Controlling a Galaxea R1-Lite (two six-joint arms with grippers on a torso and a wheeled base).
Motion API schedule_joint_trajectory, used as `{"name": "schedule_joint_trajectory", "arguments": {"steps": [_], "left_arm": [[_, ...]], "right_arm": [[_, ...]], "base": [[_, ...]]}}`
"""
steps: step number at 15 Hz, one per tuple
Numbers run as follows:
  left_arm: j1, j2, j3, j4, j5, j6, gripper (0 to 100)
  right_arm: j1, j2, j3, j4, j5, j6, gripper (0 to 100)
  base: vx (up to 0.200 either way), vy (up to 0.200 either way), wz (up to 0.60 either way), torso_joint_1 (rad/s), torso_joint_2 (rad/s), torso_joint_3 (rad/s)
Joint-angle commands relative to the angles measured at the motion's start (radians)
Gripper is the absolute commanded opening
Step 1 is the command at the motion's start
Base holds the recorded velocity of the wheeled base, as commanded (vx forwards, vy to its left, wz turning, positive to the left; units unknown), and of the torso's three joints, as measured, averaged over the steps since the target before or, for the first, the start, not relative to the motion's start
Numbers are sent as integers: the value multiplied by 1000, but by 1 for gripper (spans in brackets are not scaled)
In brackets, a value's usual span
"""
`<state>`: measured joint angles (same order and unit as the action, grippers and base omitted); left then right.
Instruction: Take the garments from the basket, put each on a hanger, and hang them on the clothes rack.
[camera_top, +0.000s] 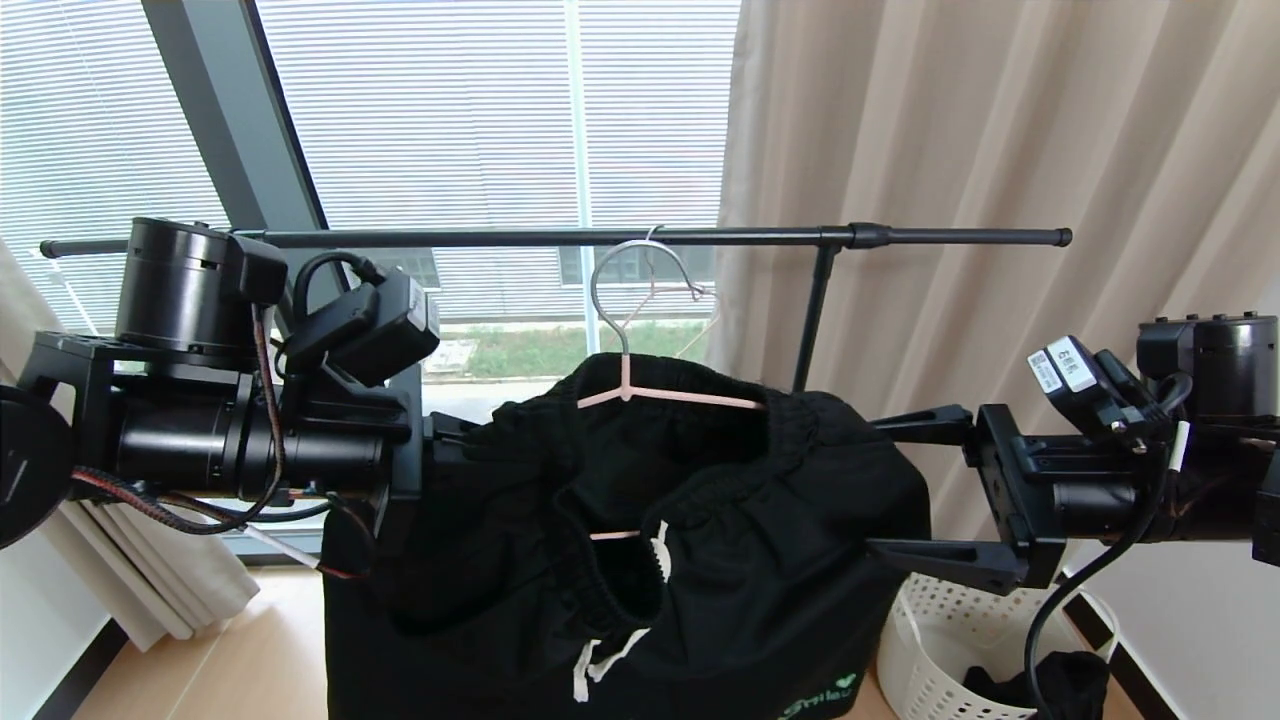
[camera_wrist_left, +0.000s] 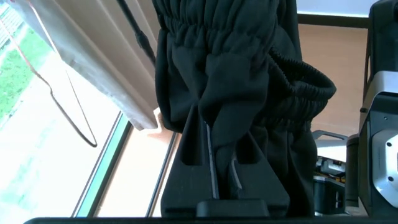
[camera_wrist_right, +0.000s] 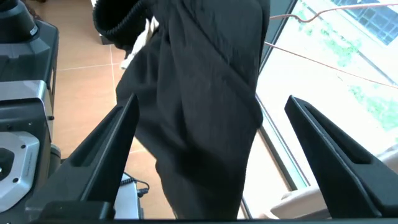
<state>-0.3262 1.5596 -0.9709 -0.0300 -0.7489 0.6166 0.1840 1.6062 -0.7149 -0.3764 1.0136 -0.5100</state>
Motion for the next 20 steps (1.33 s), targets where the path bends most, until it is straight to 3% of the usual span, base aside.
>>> {"name": "schedule_joint_trajectory", "arguments": {"steps": [1,6,16,17,20], "left_arm": [[24,-18,-3,-1,0,-12,0],[42,-59,-9,-1,-1,-57,0],[56,-147,1,-1,-30,-178,0],[56,-151,1,-1,-30,-186,0],[58,-168,1,-1,-32,-216,0]], "right_arm": [[-12,17,0,-1,2,-1,100],[-31,107,-8,-3,0,-50,100],[-43,242,-54,-4,-7,-50,100],[-44,244,-57,-3,-9,-50,0],[-54,244,-64,-3,-18,-50,0]], "base": [[0,0,0,0,0,0],[0,0,0,0,0,0],[0,0,0,0,0,0],[0,0,0,0,0,0],[0,0,0,0,0,0]]}}
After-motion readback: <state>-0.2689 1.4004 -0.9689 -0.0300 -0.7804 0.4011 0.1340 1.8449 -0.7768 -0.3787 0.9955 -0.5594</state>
